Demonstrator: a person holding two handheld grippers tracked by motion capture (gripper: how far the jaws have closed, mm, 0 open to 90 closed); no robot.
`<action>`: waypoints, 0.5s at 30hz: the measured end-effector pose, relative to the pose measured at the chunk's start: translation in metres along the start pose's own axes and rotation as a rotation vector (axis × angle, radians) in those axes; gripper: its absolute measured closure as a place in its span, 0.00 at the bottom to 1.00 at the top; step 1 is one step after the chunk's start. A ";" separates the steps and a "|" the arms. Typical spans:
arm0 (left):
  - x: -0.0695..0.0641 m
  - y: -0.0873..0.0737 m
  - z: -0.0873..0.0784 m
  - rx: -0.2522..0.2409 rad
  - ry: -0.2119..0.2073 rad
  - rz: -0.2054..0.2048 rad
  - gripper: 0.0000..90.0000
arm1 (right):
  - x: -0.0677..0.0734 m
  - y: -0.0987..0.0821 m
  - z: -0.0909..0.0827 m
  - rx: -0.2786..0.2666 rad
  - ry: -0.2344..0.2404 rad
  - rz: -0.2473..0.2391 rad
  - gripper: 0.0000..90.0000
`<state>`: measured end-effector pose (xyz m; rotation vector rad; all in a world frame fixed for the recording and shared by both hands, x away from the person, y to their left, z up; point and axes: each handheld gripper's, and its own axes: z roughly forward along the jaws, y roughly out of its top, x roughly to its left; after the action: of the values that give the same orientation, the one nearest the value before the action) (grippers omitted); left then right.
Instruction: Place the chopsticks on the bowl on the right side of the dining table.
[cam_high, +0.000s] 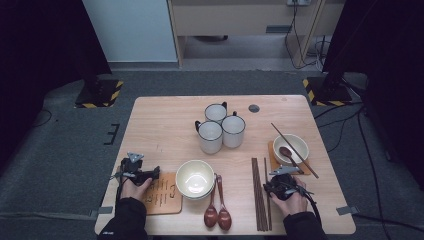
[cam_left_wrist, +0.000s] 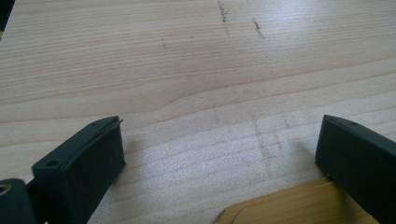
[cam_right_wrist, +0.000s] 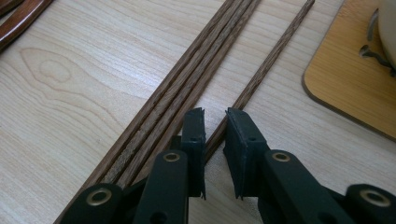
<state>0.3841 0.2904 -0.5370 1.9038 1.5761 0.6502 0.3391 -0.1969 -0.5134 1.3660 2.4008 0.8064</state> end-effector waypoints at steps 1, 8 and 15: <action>0.000 0.000 0.000 0.000 0.000 0.000 0.00 | 0.000 0.000 0.000 0.000 -0.004 0.002 0.86; 0.000 0.000 0.000 0.000 0.000 0.000 0.00 | -0.002 0.000 -0.002 0.006 -0.011 0.006 0.89; 0.000 0.000 0.000 0.000 0.000 0.000 0.00 | -0.002 0.000 -0.001 0.003 -0.024 0.004 0.87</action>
<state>0.3841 0.2904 -0.5370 1.9038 1.5761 0.6503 0.3395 -0.1991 -0.5127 1.3749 2.3828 0.7825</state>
